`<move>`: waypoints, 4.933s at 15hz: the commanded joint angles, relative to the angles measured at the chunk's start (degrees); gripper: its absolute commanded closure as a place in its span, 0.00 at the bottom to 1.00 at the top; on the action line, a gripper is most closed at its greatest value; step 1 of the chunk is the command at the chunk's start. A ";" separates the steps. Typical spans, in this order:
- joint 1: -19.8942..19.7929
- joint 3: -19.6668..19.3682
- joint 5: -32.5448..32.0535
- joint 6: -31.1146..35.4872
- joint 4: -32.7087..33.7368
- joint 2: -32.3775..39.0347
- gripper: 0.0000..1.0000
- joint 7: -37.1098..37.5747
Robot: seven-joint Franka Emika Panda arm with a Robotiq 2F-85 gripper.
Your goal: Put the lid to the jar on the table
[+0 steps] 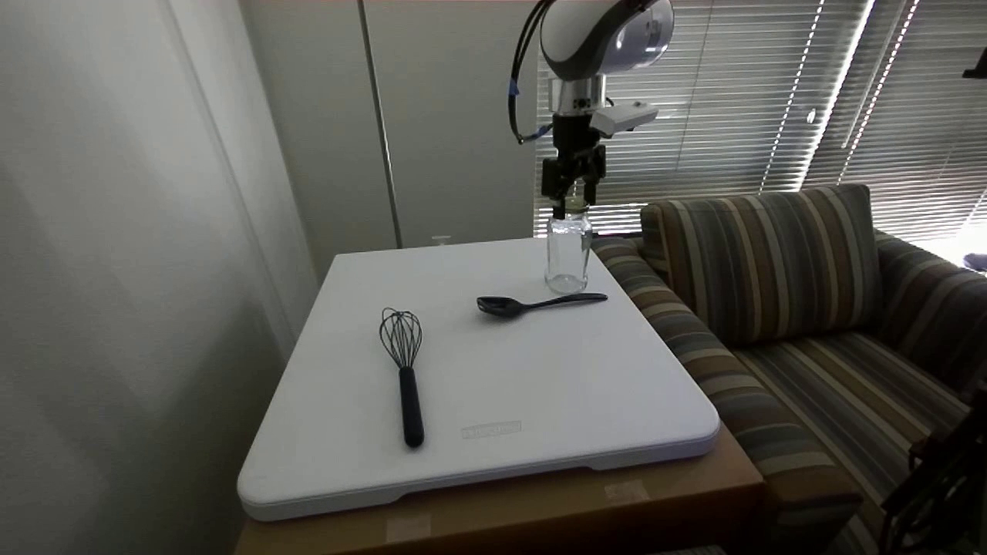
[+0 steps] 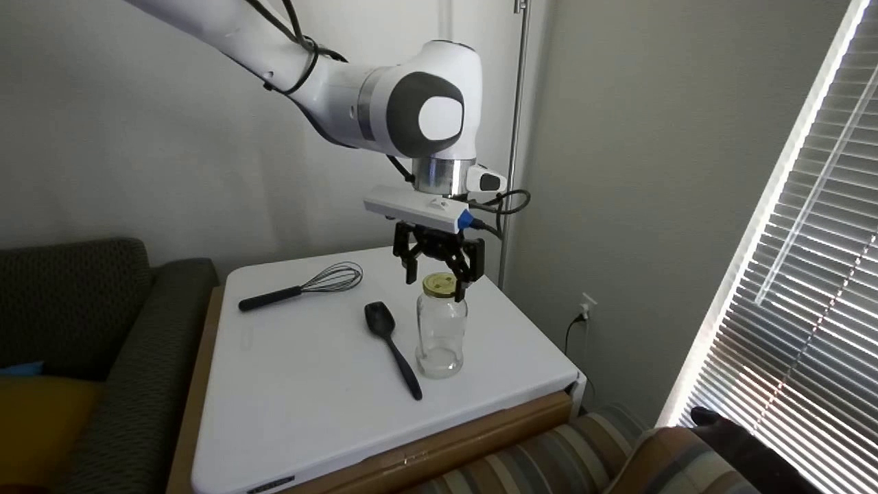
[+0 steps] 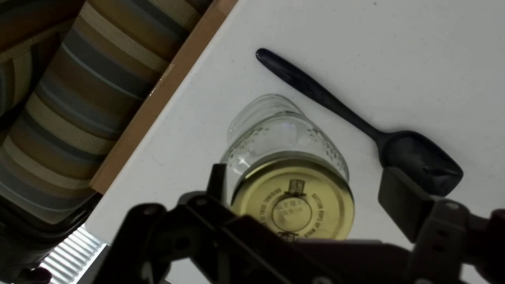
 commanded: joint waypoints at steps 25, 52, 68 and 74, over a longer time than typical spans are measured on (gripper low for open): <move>1.91 4.64 -3.00 1.86 -2.97 -5.51 0.54 -9.79; 18.47 3.08 -6.54 15.85 -7.46 10.15 0.54 10.01; 14.04 4.83 -3.67 6.18 -9.26 2.82 0.00 7.07; 10.16 7.05 -2.31 -4.44 -9.84 -6.33 0.00 -2.02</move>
